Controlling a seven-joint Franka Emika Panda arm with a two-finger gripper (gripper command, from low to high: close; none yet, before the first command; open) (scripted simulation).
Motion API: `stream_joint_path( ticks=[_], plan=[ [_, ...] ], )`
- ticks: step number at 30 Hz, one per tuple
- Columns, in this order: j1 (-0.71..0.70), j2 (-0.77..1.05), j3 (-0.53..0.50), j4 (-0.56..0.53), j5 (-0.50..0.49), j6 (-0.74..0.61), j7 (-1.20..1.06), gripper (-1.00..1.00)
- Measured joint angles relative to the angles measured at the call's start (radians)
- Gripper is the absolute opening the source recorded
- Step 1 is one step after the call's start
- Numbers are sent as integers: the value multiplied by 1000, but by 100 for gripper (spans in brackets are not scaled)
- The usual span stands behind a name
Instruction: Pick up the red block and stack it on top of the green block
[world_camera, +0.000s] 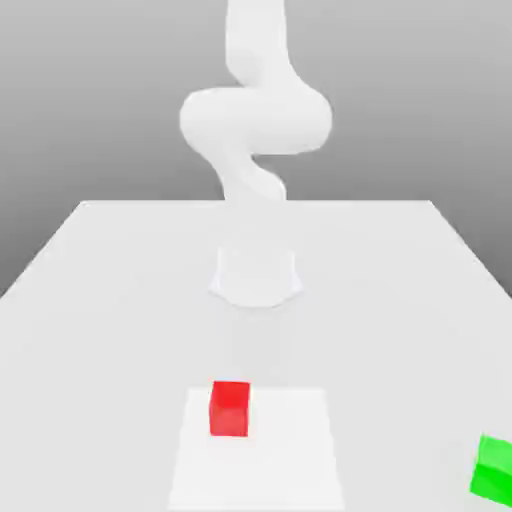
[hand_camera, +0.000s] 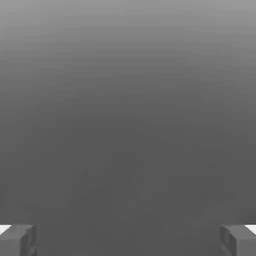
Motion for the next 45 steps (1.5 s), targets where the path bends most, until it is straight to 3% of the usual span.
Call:
stream_joint_path(
  ticks=[12, 18, 25, 26, 33, 40, 43, 45],
  plan=[
    [14, 441, -60, -296, 42, 280, -54, 0],
    [-11, 675, -66, -447, -3, 434, -34, 0],
    [-39, 925, -26, -435, 43, 641, -70, 0],
    [-46, 947, -18, -432, 49, 660, -74, -100],
    [-48, 946, -16, -433, 44, 660, -70, -100],
    [-51, 728, -26, -458, -15, 468, -34, -100],
    [-85, 745, 51, -382, -47, 409, -105, -100],
    [1, 773, 103, -320, -67, 374, -164, -100]
  ],
)
